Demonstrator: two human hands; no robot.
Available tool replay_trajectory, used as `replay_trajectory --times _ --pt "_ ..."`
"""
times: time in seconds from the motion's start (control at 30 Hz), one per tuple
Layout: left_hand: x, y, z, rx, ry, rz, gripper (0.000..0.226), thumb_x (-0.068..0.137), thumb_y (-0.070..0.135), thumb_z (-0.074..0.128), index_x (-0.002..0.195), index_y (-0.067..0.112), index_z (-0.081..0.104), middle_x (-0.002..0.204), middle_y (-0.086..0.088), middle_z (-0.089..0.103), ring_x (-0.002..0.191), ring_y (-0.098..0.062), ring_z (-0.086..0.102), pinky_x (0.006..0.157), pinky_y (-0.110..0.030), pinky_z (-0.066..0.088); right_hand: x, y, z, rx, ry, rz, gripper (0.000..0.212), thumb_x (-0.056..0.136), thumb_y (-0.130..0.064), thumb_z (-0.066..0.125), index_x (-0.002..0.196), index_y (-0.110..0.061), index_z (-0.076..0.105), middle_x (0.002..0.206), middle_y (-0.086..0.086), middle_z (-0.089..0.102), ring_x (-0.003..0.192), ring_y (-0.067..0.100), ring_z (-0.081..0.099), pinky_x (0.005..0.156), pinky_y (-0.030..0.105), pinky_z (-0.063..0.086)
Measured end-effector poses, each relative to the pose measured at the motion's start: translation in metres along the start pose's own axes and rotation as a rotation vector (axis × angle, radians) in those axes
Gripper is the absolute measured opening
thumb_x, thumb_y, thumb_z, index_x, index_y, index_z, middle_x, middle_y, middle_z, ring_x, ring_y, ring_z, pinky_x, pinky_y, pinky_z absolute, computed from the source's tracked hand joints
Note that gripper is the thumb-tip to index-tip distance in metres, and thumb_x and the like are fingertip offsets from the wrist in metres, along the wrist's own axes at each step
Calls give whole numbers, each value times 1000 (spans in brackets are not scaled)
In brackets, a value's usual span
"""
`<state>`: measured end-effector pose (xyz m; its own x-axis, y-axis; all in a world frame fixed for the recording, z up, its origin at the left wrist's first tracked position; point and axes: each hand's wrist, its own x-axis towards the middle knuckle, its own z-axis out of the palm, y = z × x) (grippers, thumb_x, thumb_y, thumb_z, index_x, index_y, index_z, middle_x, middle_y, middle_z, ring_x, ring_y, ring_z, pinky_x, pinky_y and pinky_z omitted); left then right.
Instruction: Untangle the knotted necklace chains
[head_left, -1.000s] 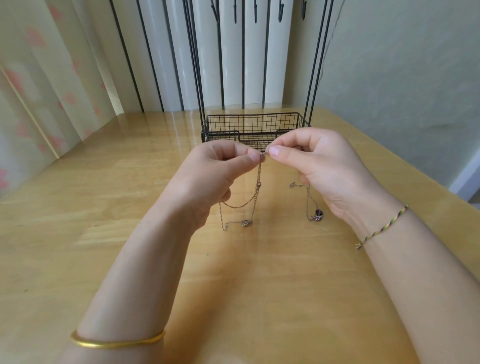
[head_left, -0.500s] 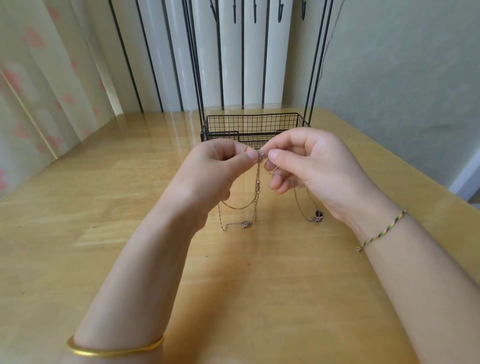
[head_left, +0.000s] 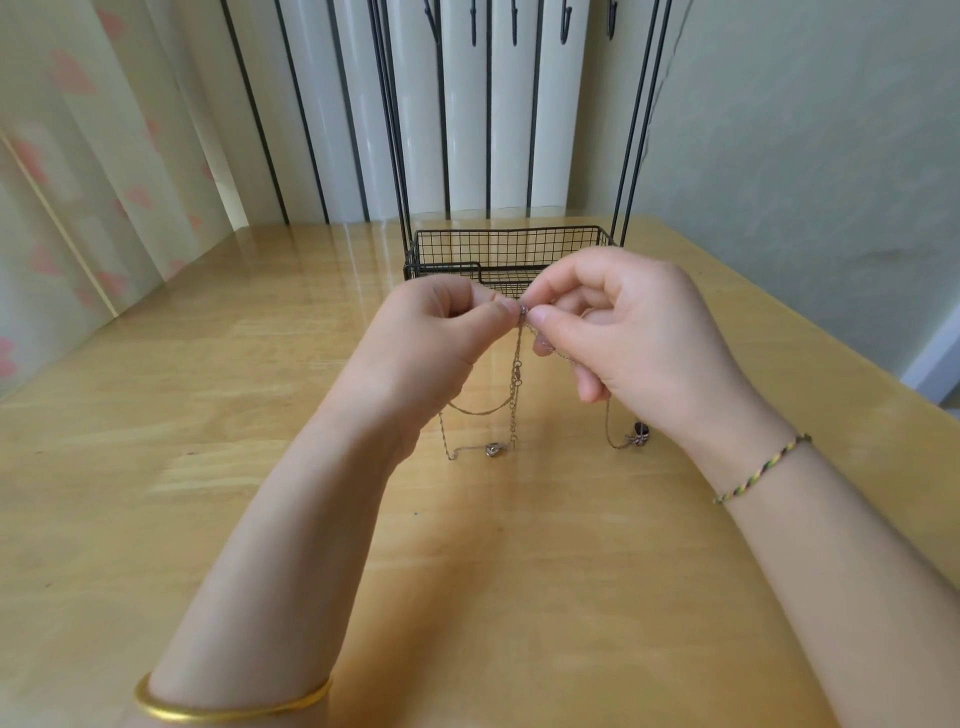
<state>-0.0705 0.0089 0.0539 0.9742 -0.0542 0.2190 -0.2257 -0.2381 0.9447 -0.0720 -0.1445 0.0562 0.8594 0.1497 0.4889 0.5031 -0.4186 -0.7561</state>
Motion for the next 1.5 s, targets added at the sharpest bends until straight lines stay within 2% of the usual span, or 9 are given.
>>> replay_trajectory --times 0.13,0.47,0.63,0.8,1.0,1.17,1.3,1.4,1.5 --pt "0 0 1 -7 3 -6 20 90 22 62 71 16 63 46 12 32 48 -10 26 51 -27 22 0 2 1 -129 16 -69 10 86 -10 62 80 -19 63 66 -2 62 36 10 51 46 20 44" --pt "-1 0 1 8 -11 -12 16 88 21 64 73 20 65 47 15 37 47 -7 30 48 -24 28 2 8 3 -336 52 -212 7 83 -12 59 80 -17 60 65 -1 57 57 13 56 55 36 48" --pt "-2 4 3 -26 13 18 7 88 13 64 88 20 64 64 5 50 47 -4 44 44 -19 39 2 9 2 -298 80 -220 7 82 -11 59 78 -16 59 64 3 56 54 17 55 51 36 46" --pt "-4 6 5 46 45 107 7 86 8 64 82 14 66 69 8 56 54 -3 55 44 -19 44 2 8 3 -285 72 -206 7 83 -11 59 78 -17 60 65 2 58 54 17 55 53 36 47" --pt "-4 5 7 151 97 160 10 82 13 70 74 18 66 73 6 59 51 -2 51 42 -21 43 2 8 3 -262 75 -196 9 81 -8 61 77 -17 61 63 1 57 57 16 54 54 31 45" --pt "-4 5 10 248 128 212 9 77 10 65 72 16 62 78 3 59 52 -10 47 52 -29 46 2 7 4 -286 54 -211 7 81 -9 61 77 -15 60 62 0 55 58 17 54 55 30 44" --pt "-5 7 13 145 134 173 9 75 5 61 69 7 55 66 6 51 47 -9 39 43 -19 33 1 6 6 -277 31 -219 8 80 -6 60 78 -13 60 62 -2 53 56 14 54 52 26 42" --pt "-5 6 15 2 135 113 15 77 3 60 66 10 52 59 6 44 52 -12 36 49 -24 29 1 5 8 -180 15 -182 11 82 0 58 78 -11 58 61 2 54 47 14 58 46 22 41" --pt "-4 5 15 -123 104 13 17 80 2 59 69 13 52 58 3 41 53 -12 34 49 -24 27 1 4 8 -98 4 -130 15 84 0 56 77 -13 55 60 -2 53 42 11 58 47 32 46"
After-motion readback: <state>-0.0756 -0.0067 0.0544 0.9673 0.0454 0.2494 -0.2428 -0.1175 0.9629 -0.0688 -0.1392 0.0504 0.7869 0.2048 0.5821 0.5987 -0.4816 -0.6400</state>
